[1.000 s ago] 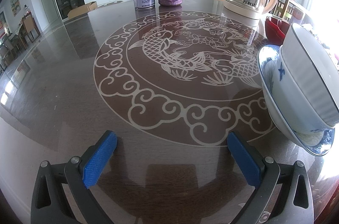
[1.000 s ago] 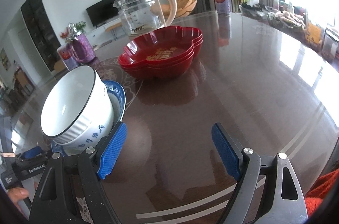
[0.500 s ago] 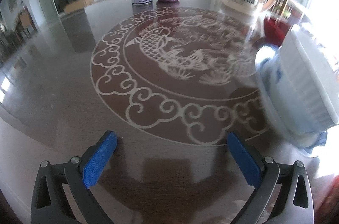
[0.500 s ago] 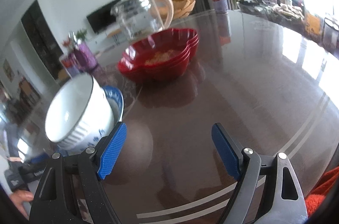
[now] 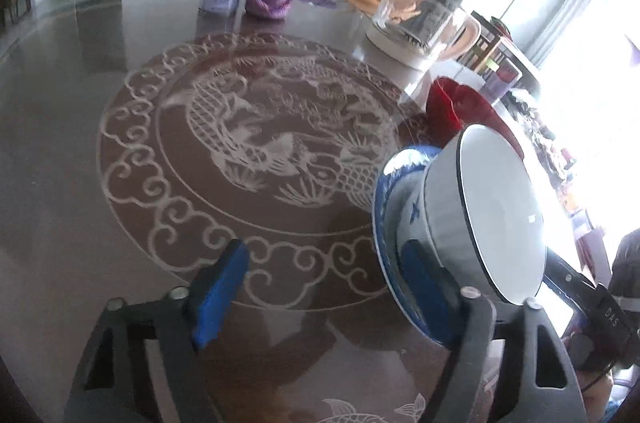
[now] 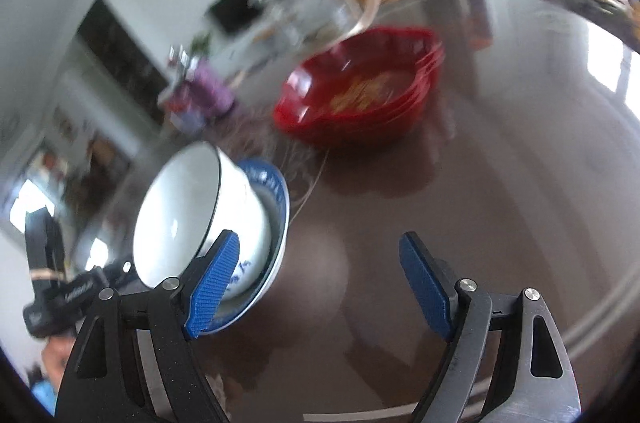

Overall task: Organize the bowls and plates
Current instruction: 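Grasp the nested bowls' rim with both tools and lift them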

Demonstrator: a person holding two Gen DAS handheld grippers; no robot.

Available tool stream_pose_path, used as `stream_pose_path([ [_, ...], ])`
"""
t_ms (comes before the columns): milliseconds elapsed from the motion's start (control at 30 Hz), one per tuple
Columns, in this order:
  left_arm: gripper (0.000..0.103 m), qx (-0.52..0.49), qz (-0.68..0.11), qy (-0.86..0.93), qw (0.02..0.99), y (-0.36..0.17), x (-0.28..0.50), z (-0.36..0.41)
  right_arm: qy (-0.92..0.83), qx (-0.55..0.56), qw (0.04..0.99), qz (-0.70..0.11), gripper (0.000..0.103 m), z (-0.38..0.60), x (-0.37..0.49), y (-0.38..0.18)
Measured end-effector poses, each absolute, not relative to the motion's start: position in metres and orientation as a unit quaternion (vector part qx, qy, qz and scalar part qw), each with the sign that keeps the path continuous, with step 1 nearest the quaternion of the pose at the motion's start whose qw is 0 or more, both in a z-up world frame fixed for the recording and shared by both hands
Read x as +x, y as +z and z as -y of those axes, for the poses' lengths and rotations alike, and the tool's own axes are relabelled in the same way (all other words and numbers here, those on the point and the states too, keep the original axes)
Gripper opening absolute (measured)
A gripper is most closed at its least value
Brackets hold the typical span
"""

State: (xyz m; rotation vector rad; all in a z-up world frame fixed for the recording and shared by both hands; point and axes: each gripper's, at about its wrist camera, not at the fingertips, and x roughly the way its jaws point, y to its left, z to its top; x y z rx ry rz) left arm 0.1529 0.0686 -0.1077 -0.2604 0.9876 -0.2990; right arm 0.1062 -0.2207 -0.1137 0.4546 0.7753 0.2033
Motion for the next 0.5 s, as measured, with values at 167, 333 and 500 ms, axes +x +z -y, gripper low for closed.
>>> stream_pose_path([
  [167,0.066,-0.113,-0.466,-0.142,0.866,-0.111,0.153,-0.058,0.122,0.183,0.891,-0.397,0.058,0.211,0.121,-0.115],
  [333,0.048,-0.132,-0.473,-0.160,0.856,-0.122,0.157,-0.053,0.143,0.176,0.882,-0.413,0.031,0.201,0.131,-0.125],
  [500,0.010,-0.129,-0.459,-0.180,0.860,-0.116,0.155,-0.035,0.149,0.190,0.878,-0.412,0.011,0.195,0.138,-0.125],
])
